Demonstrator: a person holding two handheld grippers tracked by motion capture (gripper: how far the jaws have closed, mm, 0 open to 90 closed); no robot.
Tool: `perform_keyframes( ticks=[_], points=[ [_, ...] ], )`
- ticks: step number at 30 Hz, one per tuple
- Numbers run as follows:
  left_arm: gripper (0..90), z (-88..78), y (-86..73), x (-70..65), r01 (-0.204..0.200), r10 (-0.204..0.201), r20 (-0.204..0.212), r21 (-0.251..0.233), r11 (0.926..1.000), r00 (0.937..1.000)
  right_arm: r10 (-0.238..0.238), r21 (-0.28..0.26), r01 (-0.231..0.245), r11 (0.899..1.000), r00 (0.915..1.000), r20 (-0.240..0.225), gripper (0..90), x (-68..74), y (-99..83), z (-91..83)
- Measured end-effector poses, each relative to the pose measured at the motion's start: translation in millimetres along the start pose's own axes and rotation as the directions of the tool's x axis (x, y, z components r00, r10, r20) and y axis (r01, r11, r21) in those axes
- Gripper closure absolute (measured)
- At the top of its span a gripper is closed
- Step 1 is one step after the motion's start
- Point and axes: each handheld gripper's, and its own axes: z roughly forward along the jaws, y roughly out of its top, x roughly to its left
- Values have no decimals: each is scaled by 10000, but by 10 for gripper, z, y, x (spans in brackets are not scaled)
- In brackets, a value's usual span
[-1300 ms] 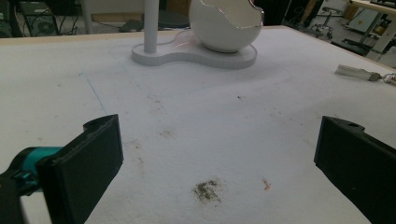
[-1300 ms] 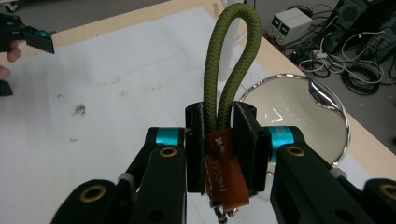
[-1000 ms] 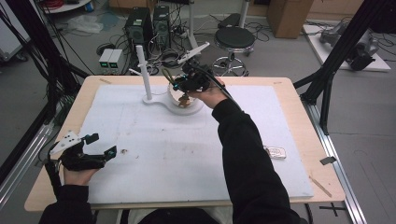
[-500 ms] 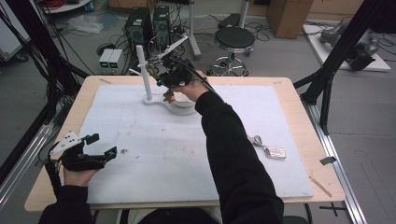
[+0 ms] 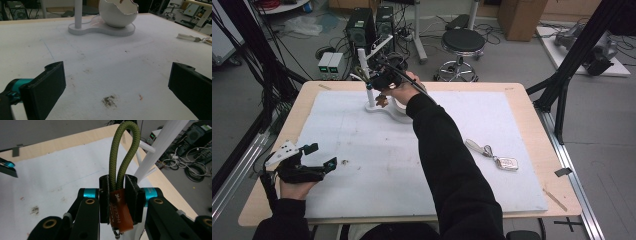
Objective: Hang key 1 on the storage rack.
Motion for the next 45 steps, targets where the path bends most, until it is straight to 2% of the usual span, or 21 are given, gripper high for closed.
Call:
perform_keyframes(
  ticks=[7,12,15,21,25,27,32,35,39,43,45],
  points=[
    [17,-18,-8,1,-6,6,4,100,9999,10000,-105,91,100,9999,9983,581,749,-9,61,114],
    [17,-29,-12,11,42,-42,-45,116,9999,10000,28,226,-50,9997,9953,968,748,-40,60,182],
    [17,-27,-12,14,97,-96,-48,102,9999,9999,85,277,-114,9996,9947,1023,748,-36,61,209],
    [17,-19,-10,21,140,-140,-50,71,9999,9999,-141,609,57,9981,9902,1389,746,-11,64,304],
    [17,-17,-10,25,162,-162,-52,71,9998,9999,-318,796,180,9967,9839,1757,744,21,65,364],
    [17,-14,-11,24,168,-168,-49,72,9998,9998,-366,820,224,9964,9837,1762,743,38,72,383],
    [17,-13,-10,25,166,-165,-50,70,9998,9999,-328,1183,78,9929,9770,2106,736,37,72,454],
    [17,-13,-10,26,163,-163,-46,76,9998,9999,-230,1306,-55,9914,9762,2156,721,24,55,498],
    [17,-16,-11,27,170,-169,-66,68,9998,9998,-18,1194,-223,9926,9802,1978,650,19,48,504],
    [17,-20,-11,23,150,-149,-65,60,9999,9999,525,832,-663,9943,9860,1583,472,-18,40,443],
    [17,-22,-11,21,164,-164,-64,45,9999,9998,770,597,-870,9944,9852,1528,371,-48,16,394]
  ],
)
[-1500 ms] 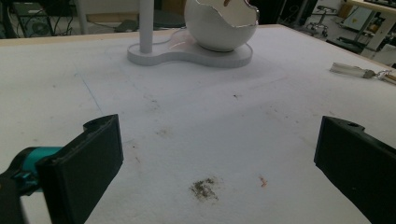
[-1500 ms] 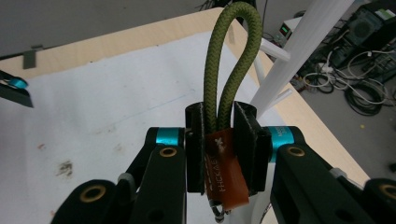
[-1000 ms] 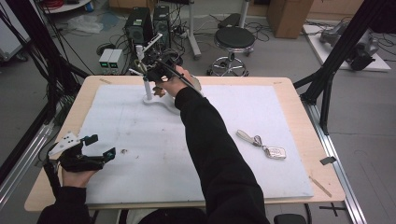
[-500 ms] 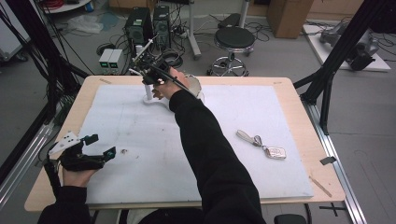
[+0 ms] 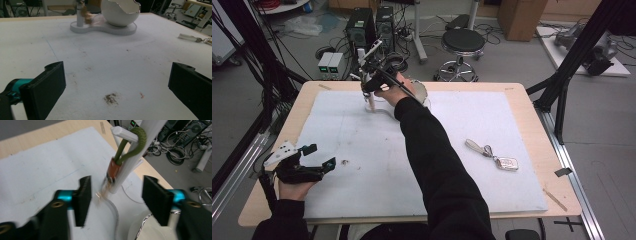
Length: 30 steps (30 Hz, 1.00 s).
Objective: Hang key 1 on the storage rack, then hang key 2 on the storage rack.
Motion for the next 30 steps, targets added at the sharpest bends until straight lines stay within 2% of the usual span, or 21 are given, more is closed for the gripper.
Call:
perform_keyframes(
  ticks=[5,6,8,13,22,30],
  points=[
    [17,0,0,-4,-19,19,-24,13,10000,10000,657,-322,-661,9973,9977,-135,94,-127,-116,-95],
    [17,0,0,-3,-21,21,-31,11,10000,10000,753,-375,-761,9964,9969,-220,90,-153,-145,-118],
    [17,2,0,-1,-53,53,-52,15,10000,10000,814,-411,-825,9957,9963,-285,8,-193,-190,-162],
    [17,2,1,-5,-101,102,-70,29,9999,9999,992,-801,-1033,9914,9936,-535,8,-272,-309,-300],
    [17,7,1,-12,-115,115,-81,7,9999,9999,1438,-990,-1497,9838,9876,-635,8,-389,-644,-452],
    [17,10,0,-10,-112,113,-79,58,9999,9999,1575,-1452,-1643,9757,9859,-571,8,-479,-1035,-763]
  ],
)
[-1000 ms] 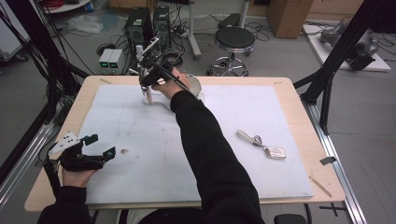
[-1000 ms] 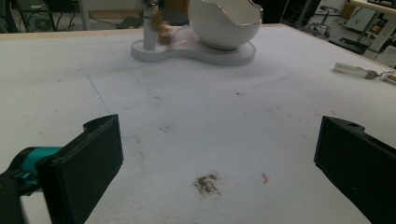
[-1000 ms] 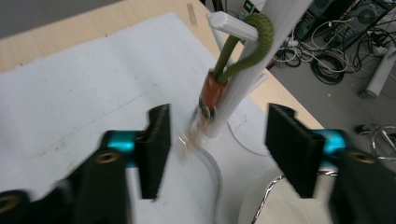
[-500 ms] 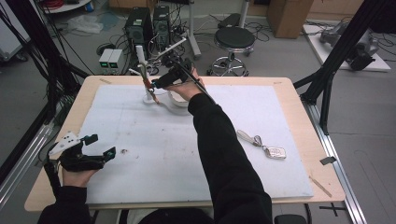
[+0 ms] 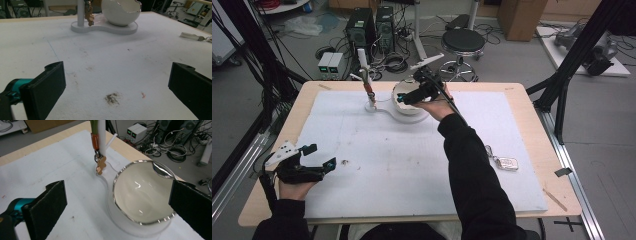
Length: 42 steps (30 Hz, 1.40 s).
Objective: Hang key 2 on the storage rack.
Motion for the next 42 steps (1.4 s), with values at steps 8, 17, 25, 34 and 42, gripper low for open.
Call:
perform_keyframes(
  ticks=[8,17,25,34,42],
  points=[
    [17,12,5,-1,-30,30,-4,0,10000,10000,227,-301,-216,9993,9989,401,8,-181,-336,-399],
    [17,11,6,-8,-56,56,-25,46,10000,10000,673,-624,-634,9960,9959,611,8,-333,-678,-789],
    [17,11,4,-17,-88,88,-41,127,9999,10000,962,-745,-906,9931,9925,750,8,-431,-886,-960],
    [17,7,3,-16,-105,105,-43,168,9998,9999,1055,-554,-1008,9934,9903,898,8,-481,-1047,-1010],
    [17,7,3,-18,-110,111,-57,169,9998,9999,1128,-357,-1097,9933,9883,1023,8,-511,-1175,-1036]
  ],
)
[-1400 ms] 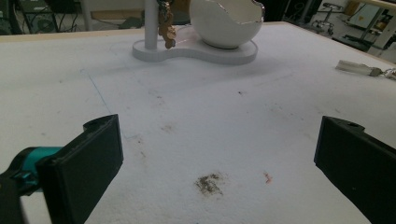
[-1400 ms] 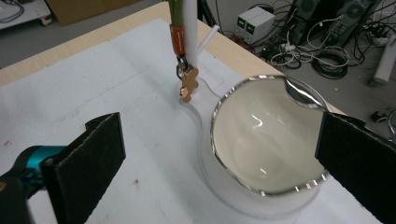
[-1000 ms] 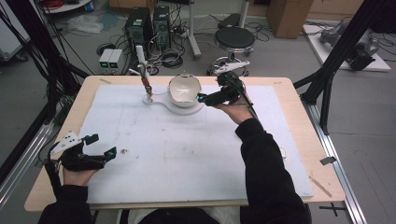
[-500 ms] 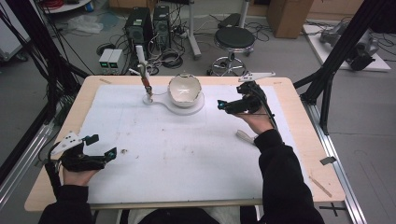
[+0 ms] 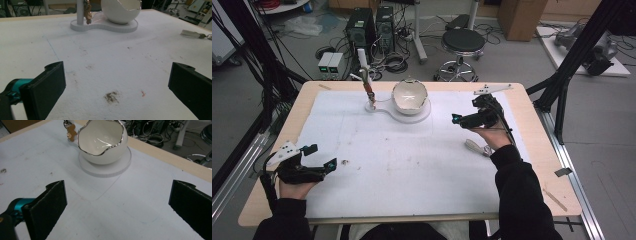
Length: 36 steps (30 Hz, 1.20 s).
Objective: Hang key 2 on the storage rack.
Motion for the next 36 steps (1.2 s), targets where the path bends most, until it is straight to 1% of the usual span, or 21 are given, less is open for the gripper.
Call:
perform_keyframes(
  ticks=[7,8,14,20,30,36],
  points=[
    [17,3,-1,-4,11,-11,9,4,10000,10000,-25,-6,25,10000,9999,159,8,-65,-91,-61],
    [17,4,-1,-5,17,-17,11,12,10000,10000,41,24,-41,10000,9998,184,8,-69,-105,-70],
    [17,3,0,-3,1,-1,12,25,10000,10000,31,249,-39,9997,9995,307,8,-117,-214,-100],
    [17,5,0,-1,-3,3,19,34,10000,10000,231,384,-246,9990,9990,392,8,-185,-338,-133],
    [17,6,-1,-6,-13,13,13,31,10000,10000,338,887,-375,9954,9985,432,9,-268,-530,-147],
    [17,6,-1,-6,-24,24,14,47,10000,10000,336,1222,-386,9918,9985,424,9,-297,-660,-125]
  ],
)
